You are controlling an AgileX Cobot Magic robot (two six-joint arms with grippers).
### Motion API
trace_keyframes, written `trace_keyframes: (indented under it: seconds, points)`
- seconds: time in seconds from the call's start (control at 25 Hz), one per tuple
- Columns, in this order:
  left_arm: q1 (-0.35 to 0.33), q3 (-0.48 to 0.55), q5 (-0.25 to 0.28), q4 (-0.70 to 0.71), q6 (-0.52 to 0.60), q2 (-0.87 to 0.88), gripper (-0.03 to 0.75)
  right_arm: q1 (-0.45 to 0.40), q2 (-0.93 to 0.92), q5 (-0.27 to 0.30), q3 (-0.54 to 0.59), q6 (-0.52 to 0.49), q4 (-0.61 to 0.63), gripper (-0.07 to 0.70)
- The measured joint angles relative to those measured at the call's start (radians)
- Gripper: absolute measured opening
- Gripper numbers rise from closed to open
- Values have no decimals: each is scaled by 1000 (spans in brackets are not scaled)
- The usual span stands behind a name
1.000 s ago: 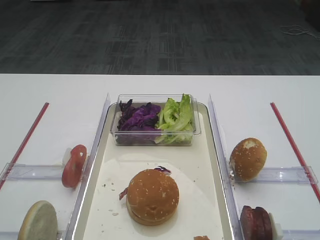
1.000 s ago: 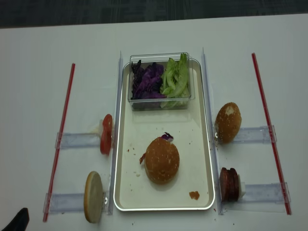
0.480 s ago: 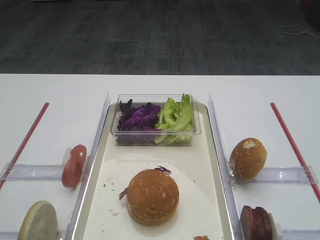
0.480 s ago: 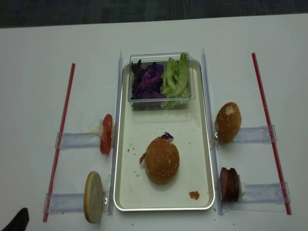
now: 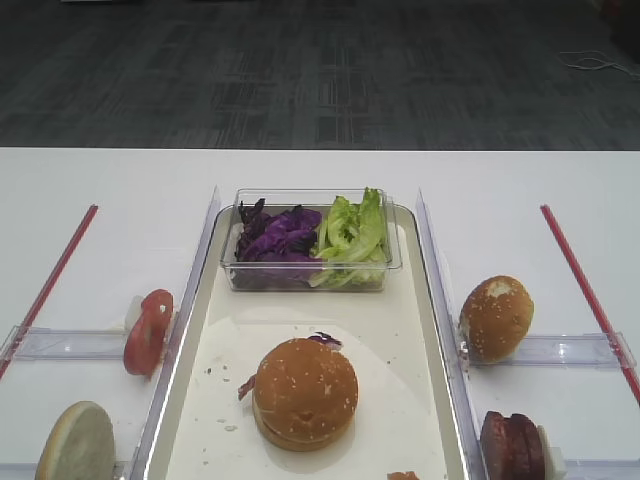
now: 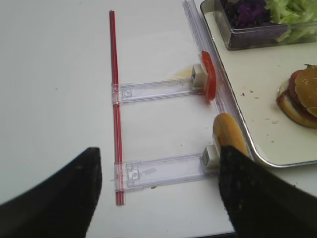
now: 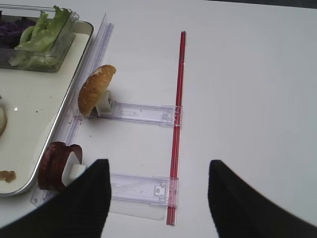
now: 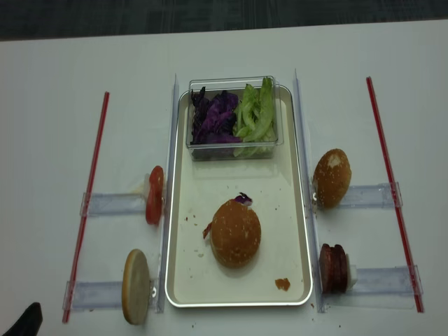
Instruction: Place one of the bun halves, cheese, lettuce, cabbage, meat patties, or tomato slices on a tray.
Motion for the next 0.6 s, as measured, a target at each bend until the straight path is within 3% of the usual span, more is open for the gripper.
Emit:
trace_keyframes:
  seconds: [0.6]
  points:
    - [0, 0, 0, 0, 0, 0, 467, 0, 0, 0, 0, 0, 0, 450]
